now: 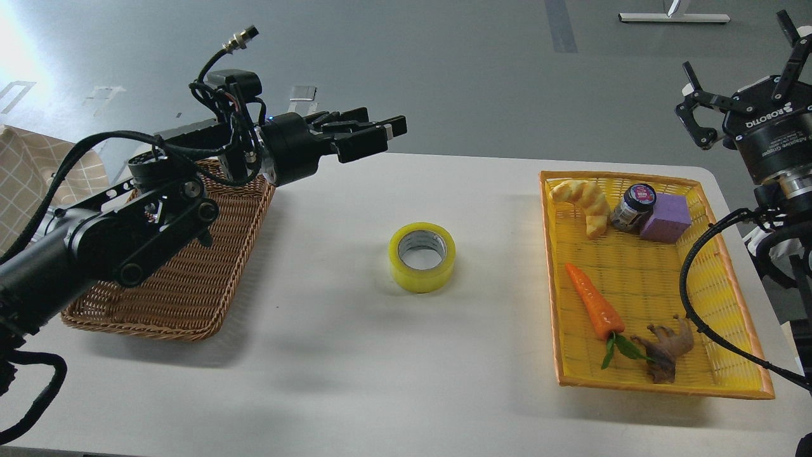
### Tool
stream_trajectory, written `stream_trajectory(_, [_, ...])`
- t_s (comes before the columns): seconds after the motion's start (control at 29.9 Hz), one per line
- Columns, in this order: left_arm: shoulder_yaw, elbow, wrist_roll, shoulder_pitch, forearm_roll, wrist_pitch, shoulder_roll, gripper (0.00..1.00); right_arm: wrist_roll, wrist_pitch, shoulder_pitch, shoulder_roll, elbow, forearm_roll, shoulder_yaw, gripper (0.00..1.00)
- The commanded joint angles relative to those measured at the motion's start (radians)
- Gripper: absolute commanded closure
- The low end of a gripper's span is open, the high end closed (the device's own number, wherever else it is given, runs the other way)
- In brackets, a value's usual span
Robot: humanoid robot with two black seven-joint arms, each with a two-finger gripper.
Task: Place and transfer tape with both arms
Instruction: 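Reach the left gripper over to the tape roll on the table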
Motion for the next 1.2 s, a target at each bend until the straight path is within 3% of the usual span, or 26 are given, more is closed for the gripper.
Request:
stream_trajectory(0.0, [0.029, -0.001, 0.028, -0.001, 0.088, -0.001, 0.001, 0.02, 0.002, 0.000, -0.012, -0.001, -0.004, 0.000, 0.002, 0.00])
stream_trajectory(0.17, [0.058, -0.001, 0.074, 0.000, 0.193, -0.001, 0.001, 0.02, 0.002, 0.000, -0.038, 0.002, -0.006, 0.000, 0.006, 0.00])
stream_trajectory(0.53, [0.277, 0.004, 0.089, -0.107, 0.309, -0.025, -0.010, 0.02, 0.002, 0.000, -0.051, 0.015, -0.005, 0.000, 0.009, 0.00])
stream_trajectory(0.77, [0.288, 0.008, 0.089, -0.140, 0.306, -0.125, -0.046, 0.02, 0.004, 0.000, -0.060, 0.026, -0.008, -0.001, 0.009, 0.00])
stream_trajectory(1.17, [0.288, 0.080, 0.094, -0.150, 0.302, -0.168, -0.160, 0.06, 0.002, 0.000, -0.063, 0.036, -0.014, -0.001, 0.008, 0.00])
